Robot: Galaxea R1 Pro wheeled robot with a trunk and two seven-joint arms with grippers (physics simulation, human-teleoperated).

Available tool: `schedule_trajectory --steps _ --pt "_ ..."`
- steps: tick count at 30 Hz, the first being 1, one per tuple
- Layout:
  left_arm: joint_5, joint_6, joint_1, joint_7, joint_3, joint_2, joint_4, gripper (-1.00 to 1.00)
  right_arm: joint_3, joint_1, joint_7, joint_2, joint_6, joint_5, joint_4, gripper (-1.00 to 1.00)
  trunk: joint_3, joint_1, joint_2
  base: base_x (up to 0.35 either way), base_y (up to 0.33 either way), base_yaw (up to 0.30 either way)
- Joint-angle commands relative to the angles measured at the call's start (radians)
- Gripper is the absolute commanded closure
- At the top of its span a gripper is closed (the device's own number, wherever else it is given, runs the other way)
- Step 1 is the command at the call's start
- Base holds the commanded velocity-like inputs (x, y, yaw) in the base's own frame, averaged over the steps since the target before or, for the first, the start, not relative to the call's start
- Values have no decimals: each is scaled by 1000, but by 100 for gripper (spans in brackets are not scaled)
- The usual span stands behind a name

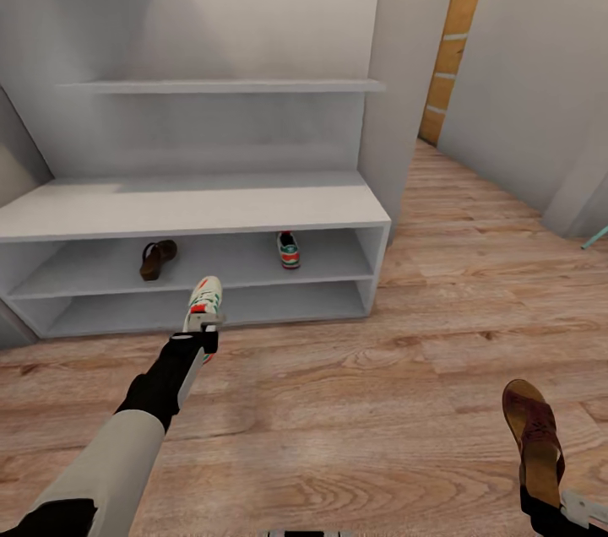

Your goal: Pick up the two gym shoes and the two sandals from the corridor floor and place them onto the hallstand (shoe rack) in the corridor, making sure they are on the rack and not on the floor. Arrange them so the two gym shoes are next to each other and the two sandals are next to each other.

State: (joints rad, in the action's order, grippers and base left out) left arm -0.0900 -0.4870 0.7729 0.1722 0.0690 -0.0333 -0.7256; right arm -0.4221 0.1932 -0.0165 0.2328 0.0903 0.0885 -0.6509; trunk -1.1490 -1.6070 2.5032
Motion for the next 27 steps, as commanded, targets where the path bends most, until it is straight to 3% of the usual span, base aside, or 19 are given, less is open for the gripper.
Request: schedule_trajectory --steps 1,13,27 --pt "-9 -5 0 -3 3 -2 -2 100 2 1 -2 0 3 13 1 100 -2 0 0 0 0 0" --pt "-7 -5 -3 -2 3 -3 -21 100 3 1 -2 0 3 13 1 100 -11 0 0 8 0 0" --pt "-8 -5 -6 -2 3 -10 -30 100 3 0 -2 0 3 13 1 100 -11 0 0 147 -77 0"
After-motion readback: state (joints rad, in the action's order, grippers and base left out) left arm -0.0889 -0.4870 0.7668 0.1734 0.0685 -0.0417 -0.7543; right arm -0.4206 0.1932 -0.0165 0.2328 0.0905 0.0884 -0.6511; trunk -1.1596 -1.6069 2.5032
